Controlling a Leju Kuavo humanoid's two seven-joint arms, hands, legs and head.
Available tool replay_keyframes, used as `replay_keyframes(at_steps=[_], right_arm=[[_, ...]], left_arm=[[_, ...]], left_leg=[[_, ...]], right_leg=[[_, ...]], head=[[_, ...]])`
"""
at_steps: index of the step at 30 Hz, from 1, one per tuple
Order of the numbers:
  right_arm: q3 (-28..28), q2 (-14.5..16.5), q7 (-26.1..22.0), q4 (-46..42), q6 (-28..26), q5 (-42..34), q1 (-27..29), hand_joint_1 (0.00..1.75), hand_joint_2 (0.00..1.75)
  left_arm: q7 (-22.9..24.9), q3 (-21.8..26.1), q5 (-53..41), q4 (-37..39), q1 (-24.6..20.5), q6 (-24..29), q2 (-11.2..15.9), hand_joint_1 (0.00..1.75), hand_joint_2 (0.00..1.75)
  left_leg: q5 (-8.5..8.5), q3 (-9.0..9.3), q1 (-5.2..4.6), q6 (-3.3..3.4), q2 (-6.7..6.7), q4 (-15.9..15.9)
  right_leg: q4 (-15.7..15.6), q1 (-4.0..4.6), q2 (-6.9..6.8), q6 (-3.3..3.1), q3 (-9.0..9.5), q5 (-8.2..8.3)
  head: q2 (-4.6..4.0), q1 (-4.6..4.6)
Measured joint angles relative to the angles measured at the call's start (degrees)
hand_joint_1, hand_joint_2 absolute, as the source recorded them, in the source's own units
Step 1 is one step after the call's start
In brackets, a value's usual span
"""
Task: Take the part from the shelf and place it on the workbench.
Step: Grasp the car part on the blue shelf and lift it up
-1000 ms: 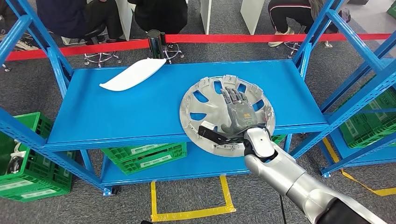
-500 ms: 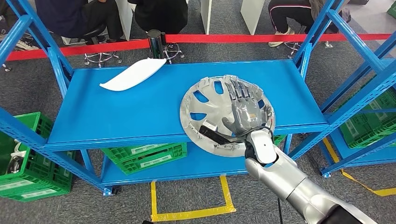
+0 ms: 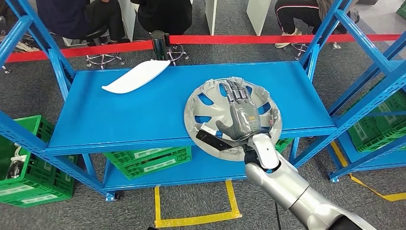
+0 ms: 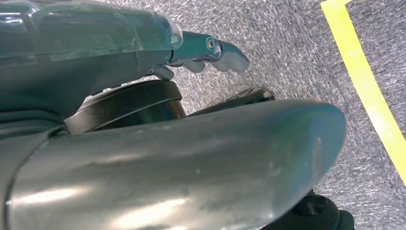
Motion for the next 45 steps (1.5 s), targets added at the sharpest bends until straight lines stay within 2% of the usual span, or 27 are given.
replay_keyframes(at_steps=[9,18,26,29,36,45], right_arm=[[1.3,2.8,-1.3,-6.3,2.0,-3.4,0.1,0.0,1.75],[1.5,3.2,-0.1,-9.6,4.5,-6.7,-0.1,0.0,1.75],[2.6,3.2,11.2,-8.6,21.8,-18.0,-3.2,0.0,1.75],[3.2,3.1,14.2,-7.4,26.5,-22.4,-4.5,0.0,1.75],[5.1,2.4,19.2,-4.0,33.6,-33.9,-6.9,0.0,1.75],[7.6,1.2,21.4,-0.9,36.2,-39.8,-9.5,0.0,1.75]], left_arm=[[0.1,0.0,0.1,0.0,0.0,-0.2,0.0,0.0,0.0],[0.1,0.0,0.5,0.0,0.0,0.2,0.0,0.0,0.0],[0.1,0.0,1.6,0.1,0.0,0.2,0.0,0.0,0.0],[0.1,0.0,1.8,0.2,0.0,0.2,0.0,0.0,0.0],[0.3,0.0,2.4,0.3,0.0,0.2,0.1,0.0,0.0],[0.6,0.0,2.9,0.3,0.0,0.2,0.1,0.0,0.0]], left_leg=[[0.0,0.03,0.02,0.0,0.1,0.0],[0.0,0.01,0.02,0.0,0.03,0.0],[0.0,0.0,0.02,0.0,0.01,0.0],[0.0,0.0,0.02,0.0,0.01,0.0],[0.0,-0.01,0.03,0.0,-0.07,0.0],[0.0,-0.01,0.02,0.0,-0.14,0.0]], right_leg=[[0.0,0.02,0.01,0.0,0.0,0.0],[0.0,0.01,0.0,0.0,0.01,0.0],[0.0,0.01,-0.01,0.0,0.01,0.0],[0.0,0.02,-0.01,0.0,0.01,0.0],[0.0,0.02,0.0,0.0,0.01,0.0],[0.0,0.02,-0.01,0.0,0.01,0.0]], head=[[0.0,0.0],[0.0,0.02],[0.0,0.02],[0.0,0.02],[0.0,0.04],[0.0,0.08]])
